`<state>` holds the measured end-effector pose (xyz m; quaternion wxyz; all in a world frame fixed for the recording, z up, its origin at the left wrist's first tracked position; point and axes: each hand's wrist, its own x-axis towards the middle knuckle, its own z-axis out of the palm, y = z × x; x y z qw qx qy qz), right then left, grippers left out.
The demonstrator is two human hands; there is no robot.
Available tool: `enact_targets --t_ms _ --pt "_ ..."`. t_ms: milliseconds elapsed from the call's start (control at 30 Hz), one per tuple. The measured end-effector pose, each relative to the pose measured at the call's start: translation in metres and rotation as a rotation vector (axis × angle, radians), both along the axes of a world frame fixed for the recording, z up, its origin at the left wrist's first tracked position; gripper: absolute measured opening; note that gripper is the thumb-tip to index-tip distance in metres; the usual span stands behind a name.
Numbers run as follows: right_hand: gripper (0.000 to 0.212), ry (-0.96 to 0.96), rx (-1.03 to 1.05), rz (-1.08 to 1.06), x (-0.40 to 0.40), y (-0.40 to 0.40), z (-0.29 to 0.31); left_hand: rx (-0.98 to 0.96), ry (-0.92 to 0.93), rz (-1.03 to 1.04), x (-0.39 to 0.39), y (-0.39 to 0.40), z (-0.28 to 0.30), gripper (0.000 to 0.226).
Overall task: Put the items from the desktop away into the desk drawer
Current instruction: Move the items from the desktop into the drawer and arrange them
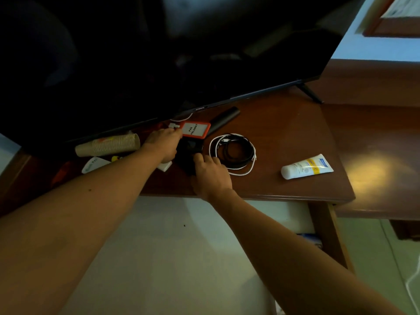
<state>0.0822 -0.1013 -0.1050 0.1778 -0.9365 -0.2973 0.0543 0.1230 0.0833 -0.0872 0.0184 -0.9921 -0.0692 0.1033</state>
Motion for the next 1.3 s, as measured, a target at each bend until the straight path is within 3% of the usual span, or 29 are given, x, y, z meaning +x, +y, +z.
enact_targets --t_ms 167,400,633,900,1033,1300 --pt "0.043 -0.006 0.06 -0.088 -0.01 -0.005 0.009 0.002 -0.013 -0.09 -0.005 0.007 0.003 0.056" --pt "0.044 0.053 0.159 -0.307 -0.04 -0.022 0.034 -0.039 -0.174 -0.129 -0.028 -0.017 0.037 0.054" --pt "0.042 0.129 0.169 -0.535 -0.091 -0.068 0.03 -0.265 -0.229 -0.055 -0.097 -0.082 0.043 0.044" --pt "0.037 0.154 0.127 -0.623 -0.138 -0.108 0.012 -0.448 -0.138 0.043 -0.183 -0.136 0.006 0.043" --pt "0.04 0.209 0.037 -0.603 -0.161 -0.124 -0.01 -0.442 -0.084 0.093 -0.219 -0.151 -0.022 0.049" --pt "0.057 0.415 -0.237 -0.415 -0.209 -0.144 -0.068 -0.408 0.273 0.23 -0.259 -0.177 -0.08 0.05"
